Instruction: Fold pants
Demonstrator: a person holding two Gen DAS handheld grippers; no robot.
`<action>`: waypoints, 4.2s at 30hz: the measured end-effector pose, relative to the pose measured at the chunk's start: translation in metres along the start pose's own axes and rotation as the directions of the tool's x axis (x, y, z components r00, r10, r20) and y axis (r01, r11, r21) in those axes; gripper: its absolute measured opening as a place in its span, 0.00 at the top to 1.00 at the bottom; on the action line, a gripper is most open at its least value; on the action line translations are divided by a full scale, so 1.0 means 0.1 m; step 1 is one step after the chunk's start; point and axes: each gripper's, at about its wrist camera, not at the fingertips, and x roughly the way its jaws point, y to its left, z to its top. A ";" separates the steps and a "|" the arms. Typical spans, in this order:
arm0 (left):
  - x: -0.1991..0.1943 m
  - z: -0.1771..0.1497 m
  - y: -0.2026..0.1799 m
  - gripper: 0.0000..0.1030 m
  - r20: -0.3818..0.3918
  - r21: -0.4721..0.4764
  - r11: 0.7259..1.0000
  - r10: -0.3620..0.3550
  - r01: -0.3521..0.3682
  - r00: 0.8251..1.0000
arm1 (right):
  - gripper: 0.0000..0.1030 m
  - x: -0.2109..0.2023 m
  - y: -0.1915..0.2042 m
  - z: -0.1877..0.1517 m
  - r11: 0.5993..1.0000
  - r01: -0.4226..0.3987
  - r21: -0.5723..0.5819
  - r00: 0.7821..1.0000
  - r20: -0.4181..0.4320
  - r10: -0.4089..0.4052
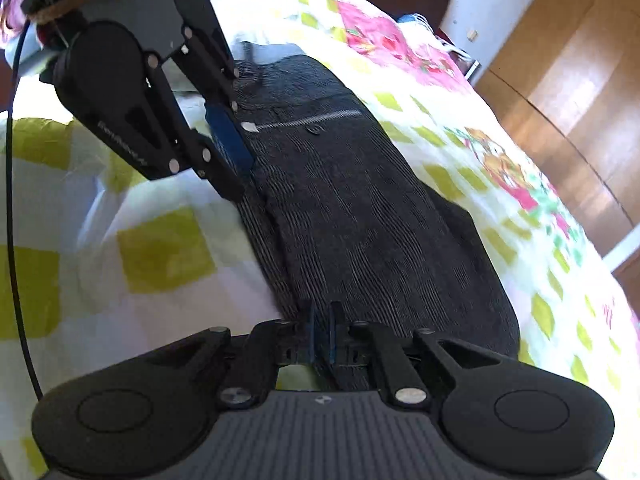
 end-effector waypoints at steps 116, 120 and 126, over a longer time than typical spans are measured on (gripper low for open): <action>1.16 1.56 -1.46 0.67 0.192 0.226 0.931 -0.331 0.287 0.924 | 0.69 -1.46 -1.68 -2.15 0.453 0.465 0.761 0.881 -0.346 -0.324; 1.17 1.53 -1.73 0.67 0.173 0.299 0.918 -0.320 0.260 0.931 | 0.67 -1.79 -1.58 -2.64 0.183 0.557 0.810 0.810 -0.481 -0.336; 1.16 1.61 -1.83 0.67 0.139 0.324 0.915 -0.298 0.242 0.944 | 0.65 -2.00 -1.67 -3.18 -0.197 0.438 0.877 0.805 -0.480 -0.350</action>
